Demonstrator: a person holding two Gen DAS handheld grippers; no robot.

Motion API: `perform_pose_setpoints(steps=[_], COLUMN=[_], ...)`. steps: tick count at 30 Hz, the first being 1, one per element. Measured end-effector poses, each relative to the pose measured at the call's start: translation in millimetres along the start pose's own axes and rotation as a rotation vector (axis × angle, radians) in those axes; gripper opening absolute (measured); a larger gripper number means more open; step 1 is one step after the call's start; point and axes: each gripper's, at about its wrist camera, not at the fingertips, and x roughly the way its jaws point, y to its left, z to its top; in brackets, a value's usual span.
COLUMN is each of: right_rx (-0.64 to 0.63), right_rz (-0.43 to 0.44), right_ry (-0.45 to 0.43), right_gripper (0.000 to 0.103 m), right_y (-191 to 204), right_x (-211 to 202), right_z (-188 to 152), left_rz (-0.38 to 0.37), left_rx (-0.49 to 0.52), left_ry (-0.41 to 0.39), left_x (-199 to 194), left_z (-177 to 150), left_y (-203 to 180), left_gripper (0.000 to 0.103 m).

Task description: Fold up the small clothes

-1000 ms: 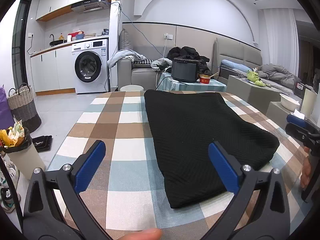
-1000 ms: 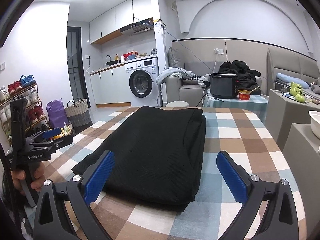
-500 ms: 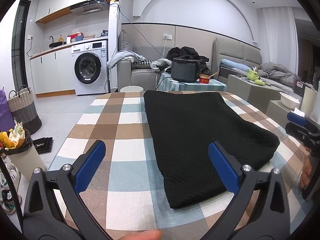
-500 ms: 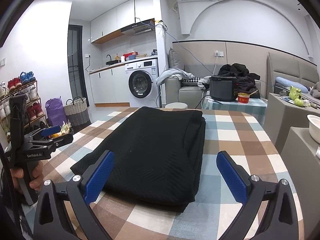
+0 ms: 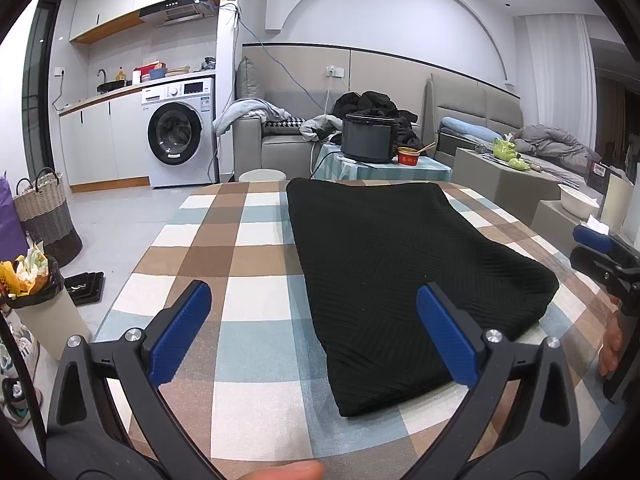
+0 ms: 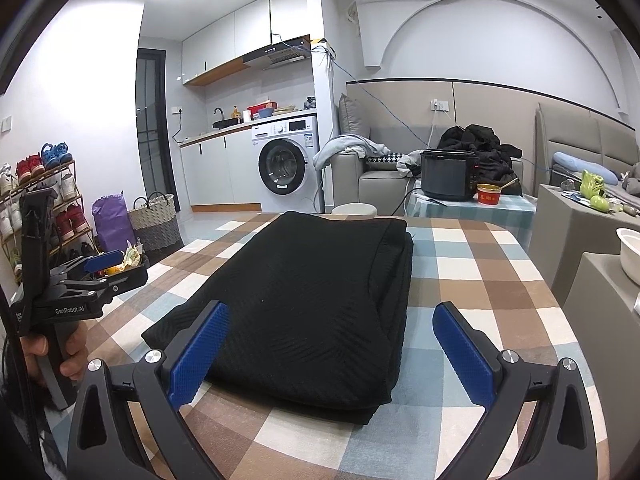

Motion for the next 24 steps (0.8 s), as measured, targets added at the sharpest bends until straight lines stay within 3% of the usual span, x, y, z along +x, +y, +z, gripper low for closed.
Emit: perform_pose_setpoints(steps=[24], right_rx=[0.0], right_rz=[0.0], right_ry=[0.001], right_gripper=[0.103], right_y=[0.5], right_x=[0.0], right_z=[0.4], left_rz=[0.0], left_rx=[-0.005], left_ry=[-0.005], left_x=[0.6], left_z=[-0.2], left_y=[2.3], left_gripper=[0.102])
